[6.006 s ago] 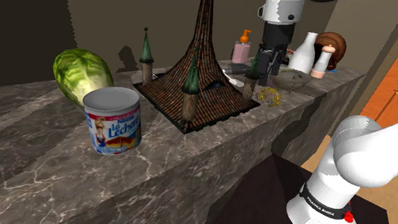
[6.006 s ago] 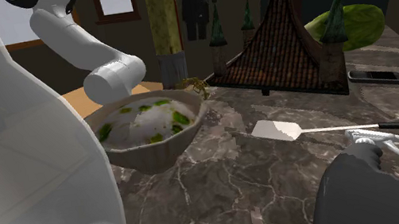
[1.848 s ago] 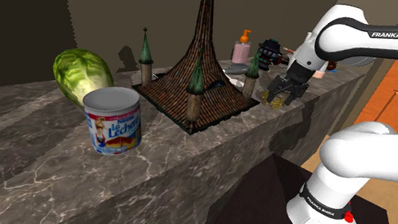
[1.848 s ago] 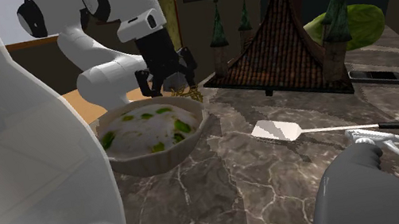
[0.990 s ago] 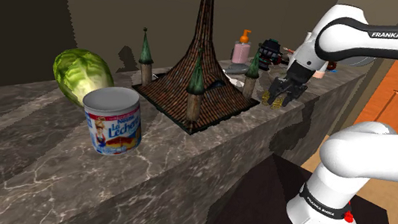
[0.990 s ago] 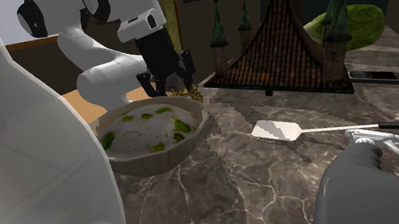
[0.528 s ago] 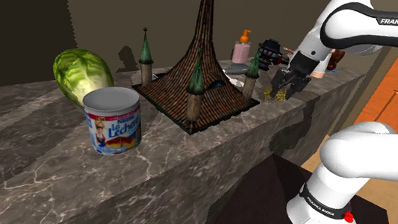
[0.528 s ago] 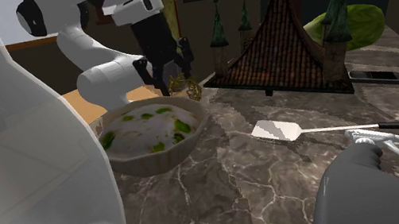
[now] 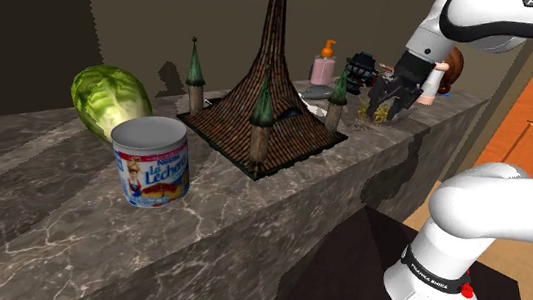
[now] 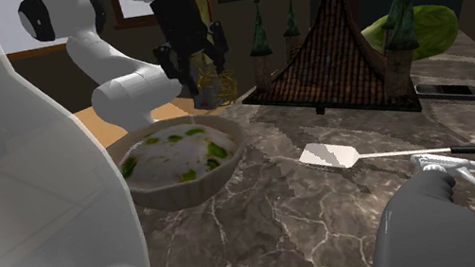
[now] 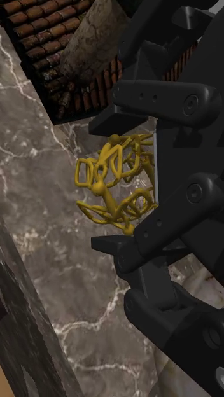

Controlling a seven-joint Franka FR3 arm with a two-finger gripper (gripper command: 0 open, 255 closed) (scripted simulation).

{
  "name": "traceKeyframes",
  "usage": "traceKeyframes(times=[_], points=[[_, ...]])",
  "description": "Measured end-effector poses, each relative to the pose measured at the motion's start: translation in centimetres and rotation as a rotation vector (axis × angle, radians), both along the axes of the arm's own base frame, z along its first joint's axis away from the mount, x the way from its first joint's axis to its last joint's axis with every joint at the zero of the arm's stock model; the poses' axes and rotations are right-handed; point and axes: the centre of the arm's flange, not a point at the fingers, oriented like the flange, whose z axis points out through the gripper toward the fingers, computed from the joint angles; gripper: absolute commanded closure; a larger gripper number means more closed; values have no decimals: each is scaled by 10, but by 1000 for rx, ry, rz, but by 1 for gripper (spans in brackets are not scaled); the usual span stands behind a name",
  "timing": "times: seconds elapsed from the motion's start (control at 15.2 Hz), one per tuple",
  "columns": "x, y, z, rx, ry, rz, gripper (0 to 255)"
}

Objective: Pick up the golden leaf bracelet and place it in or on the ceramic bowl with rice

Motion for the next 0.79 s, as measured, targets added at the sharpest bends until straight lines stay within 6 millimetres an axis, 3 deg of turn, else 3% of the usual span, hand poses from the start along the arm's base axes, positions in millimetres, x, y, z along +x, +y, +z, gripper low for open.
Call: traceKeyframes(times=[0.79], points=[[-1, -1, 65, 0, 0, 0, 255]])
